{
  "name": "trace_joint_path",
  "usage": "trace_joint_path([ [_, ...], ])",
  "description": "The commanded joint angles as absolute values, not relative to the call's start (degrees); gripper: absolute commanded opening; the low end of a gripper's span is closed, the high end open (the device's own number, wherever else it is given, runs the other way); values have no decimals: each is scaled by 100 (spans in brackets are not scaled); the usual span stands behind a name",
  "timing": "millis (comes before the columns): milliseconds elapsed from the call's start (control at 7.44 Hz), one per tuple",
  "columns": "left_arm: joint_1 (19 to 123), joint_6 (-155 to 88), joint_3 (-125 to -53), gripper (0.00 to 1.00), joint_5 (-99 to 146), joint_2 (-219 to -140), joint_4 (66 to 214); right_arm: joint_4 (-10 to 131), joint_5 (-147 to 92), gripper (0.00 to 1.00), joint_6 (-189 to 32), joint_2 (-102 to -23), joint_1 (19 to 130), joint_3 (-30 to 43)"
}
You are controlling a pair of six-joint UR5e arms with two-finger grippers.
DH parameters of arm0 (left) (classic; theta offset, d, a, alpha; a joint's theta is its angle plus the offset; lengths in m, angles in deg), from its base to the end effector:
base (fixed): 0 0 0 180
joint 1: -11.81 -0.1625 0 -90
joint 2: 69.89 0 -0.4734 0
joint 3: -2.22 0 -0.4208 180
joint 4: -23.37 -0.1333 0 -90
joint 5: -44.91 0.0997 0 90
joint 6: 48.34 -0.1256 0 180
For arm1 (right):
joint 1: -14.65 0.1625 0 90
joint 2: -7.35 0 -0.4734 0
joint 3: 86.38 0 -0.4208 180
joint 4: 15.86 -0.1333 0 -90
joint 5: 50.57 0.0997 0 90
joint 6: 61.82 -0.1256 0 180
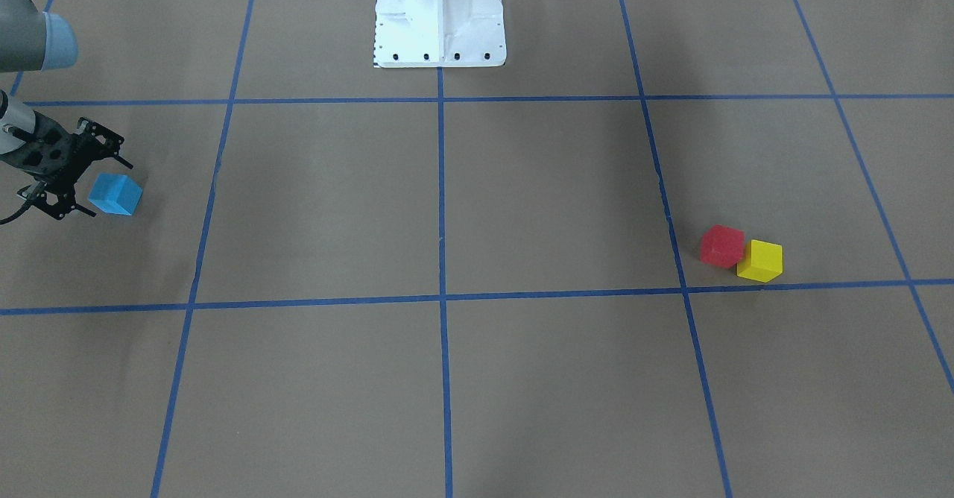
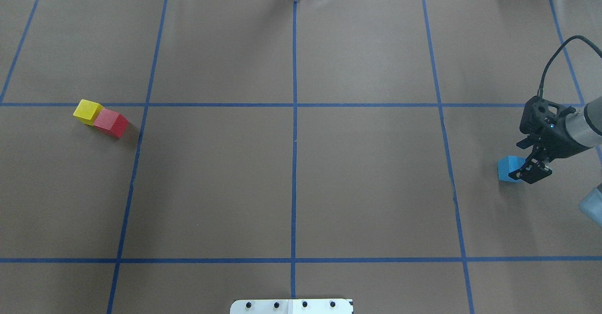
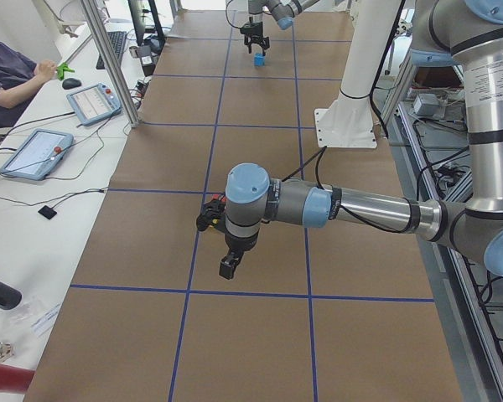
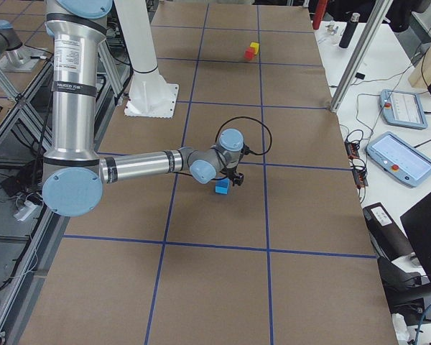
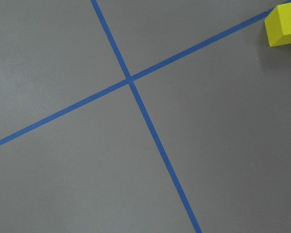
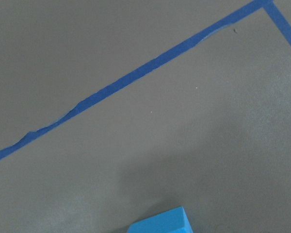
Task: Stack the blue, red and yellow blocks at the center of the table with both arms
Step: 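Lower the right gripper onto the blue cube and close it, then carry the blue cube with the right gripper to the table center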
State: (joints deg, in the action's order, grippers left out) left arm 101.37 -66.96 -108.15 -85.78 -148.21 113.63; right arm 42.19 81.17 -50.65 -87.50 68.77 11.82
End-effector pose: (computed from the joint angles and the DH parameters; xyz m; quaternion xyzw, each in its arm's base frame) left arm -0.0481 -0.4338 0.6411 0.1270 0.3307 0.1815 0.9174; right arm -0.2619 -0.4469 0.6285 0.2041 -0.3922 -0.4544 0.7733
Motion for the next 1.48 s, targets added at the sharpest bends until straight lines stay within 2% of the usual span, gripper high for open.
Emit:
trace_joint_path([
  [0, 10137, -6689, -10826, 100, -8578, -14820, 11363, 4214, 8117, 98, -5021, -8705, 6861, 943],
  [134, 10137, -6689, -10826, 100, -8578, -14820, 11363, 4223, 8100, 97, -5021, -8678, 6853, 890],
  [269, 10137, -6689, -10826, 100, -8578, -14820, 11363, 4223, 8091, 86, -5030, -8661, 6853, 863],
  [403, 10137, -6689, -10843, 100, -8578, -14820, 11363, 4223, 8091, 52, -5048, -8669, 6861, 854],
  [537, 10137, -6689, -10869, 100, -8578, -14820, 11363, 4232, 8082, 6, -5074, -8669, 6861, 863],
  [672, 10137, -6689, -10870, 100, -8578, -14820, 11363, 4249, 8117, 0, -5144, -8669, 6879, 880],
  [1075, 10137, -6680, -10931, 100, -8578, -14820, 11355, 4580, 8932, 0, -6702, -8530, 7640, 1300],
  [1209, 10146, -6671, -11036, 100, -8561, -14820, 11355, 5514, 8961, 0, -7379, -8172, 7739, 1746],
  [1343, 10146, -6671, -11089, 100, -8561, -14828, 11346, 6803, 8953, 0, -7960, -7420, 7740, 2029],
])
